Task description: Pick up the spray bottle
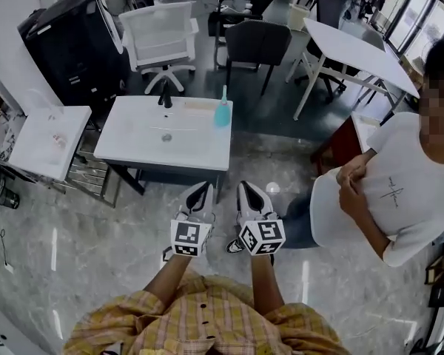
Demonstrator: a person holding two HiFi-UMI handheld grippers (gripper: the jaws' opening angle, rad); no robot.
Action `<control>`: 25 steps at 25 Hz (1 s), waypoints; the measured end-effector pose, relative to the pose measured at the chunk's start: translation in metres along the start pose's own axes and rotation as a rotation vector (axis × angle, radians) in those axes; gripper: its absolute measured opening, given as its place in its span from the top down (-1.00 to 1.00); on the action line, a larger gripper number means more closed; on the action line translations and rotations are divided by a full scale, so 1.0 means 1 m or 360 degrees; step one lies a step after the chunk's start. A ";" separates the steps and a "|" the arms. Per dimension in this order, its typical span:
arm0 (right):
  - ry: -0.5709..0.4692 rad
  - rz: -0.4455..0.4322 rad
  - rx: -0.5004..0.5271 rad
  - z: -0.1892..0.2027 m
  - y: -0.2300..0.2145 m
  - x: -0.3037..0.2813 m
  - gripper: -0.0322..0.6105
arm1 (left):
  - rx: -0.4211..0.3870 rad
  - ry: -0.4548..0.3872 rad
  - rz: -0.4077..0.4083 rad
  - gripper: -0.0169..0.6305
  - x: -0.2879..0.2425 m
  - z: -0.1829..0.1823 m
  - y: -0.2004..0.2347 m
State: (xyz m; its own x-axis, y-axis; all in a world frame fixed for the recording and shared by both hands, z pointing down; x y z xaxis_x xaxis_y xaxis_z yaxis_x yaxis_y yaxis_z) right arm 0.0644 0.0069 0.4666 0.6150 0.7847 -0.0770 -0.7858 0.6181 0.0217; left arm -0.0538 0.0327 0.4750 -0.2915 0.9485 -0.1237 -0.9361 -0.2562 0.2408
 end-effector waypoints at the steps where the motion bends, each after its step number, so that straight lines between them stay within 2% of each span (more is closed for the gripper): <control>1: 0.0000 0.0016 -0.0001 0.000 -0.004 -0.012 0.89 | 0.0002 0.0003 0.0014 0.95 -0.011 -0.002 0.008; 10: 0.0024 0.0121 -0.0002 -0.001 -0.018 -0.086 0.89 | 0.0011 0.0031 0.0106 0.95 -0.074 -0.016 0.065; 25: 0.0073 0.0167 -0.0028 0.019 -0.050 -0.137 0.89 | 0.0009 0.0106 0.0141 0.95 -0.133 -0.005 0.088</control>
State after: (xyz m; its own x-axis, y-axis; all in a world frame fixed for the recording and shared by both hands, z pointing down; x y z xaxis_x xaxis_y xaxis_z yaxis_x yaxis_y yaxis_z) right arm 0.0208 -0.1308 0.4953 0.5260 0.8419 -0.1209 -0.8470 0.5313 0.0149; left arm -0.0981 -0.1172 0.5082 -0.3858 0.9076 -0.1655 -0.9050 -0.3375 0.2589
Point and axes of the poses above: the fingertips, and each gripper's own axes: x backward along the fingers, y to its left, z out of its underside, the point moved 3 cm from there along x, backward along the fingers, and after that the axes turned 14 degrees about x, right-handed, at the moved point
